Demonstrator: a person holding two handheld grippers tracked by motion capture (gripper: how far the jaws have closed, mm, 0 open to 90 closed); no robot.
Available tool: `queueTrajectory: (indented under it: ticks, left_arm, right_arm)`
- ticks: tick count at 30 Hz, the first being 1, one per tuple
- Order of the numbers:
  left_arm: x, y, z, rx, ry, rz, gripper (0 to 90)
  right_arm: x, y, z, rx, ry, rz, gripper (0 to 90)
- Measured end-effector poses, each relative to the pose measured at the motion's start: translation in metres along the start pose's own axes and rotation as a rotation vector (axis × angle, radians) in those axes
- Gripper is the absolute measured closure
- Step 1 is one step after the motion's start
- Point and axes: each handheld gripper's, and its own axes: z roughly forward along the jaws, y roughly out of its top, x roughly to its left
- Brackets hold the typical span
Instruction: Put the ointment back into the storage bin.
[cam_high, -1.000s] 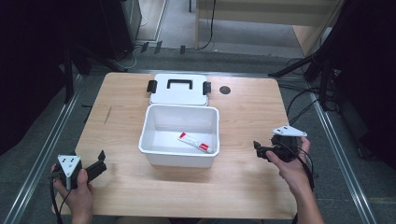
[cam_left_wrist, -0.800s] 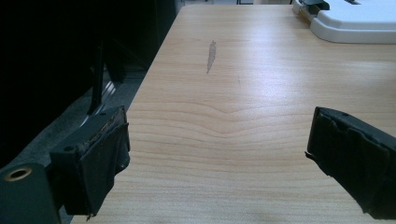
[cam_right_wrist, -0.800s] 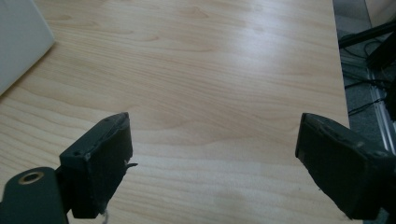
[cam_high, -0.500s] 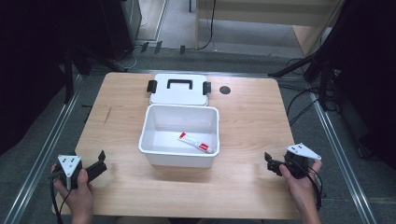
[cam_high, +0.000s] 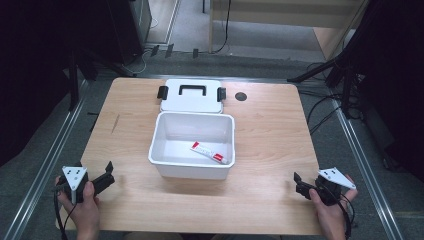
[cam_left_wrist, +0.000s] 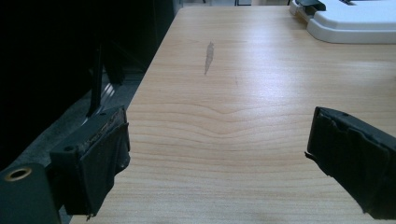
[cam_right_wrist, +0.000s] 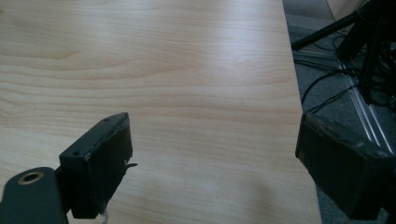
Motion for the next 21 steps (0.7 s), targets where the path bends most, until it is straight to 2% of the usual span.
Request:
queueTrajectory:
  ticks: [7, 12, 18, 21]
  left_arm:
    - [0.0, 0.0, -0.001, 0.0, -0.002, 0.004, 6.2]
    - [0.0, 0.0, -0.001, 0.0, -0.004, 0.003, 6.2]
    - [0.001, 0.0, -0.001, 0.0, -0.005, -0.001, 6.3]
    - [0.001, 0.0, -0.001, -0.002, -0.008, -0.005, 6.2]
  right_arm:
    - [-0.007, -0.009, -0.011, -0.015, -0.004, 0.026, 12.1]
    - [-0.008, -0.015, -0.018, -0.01, -0.009, 0.026, 12.3]
    - [-0.012, -0.015, -0.018, -0.001, 0.001, 0.049, 12.6]
    - [-0.011, -0.014, -0.016, 0.011, 0.02, 0.048, 12.8]
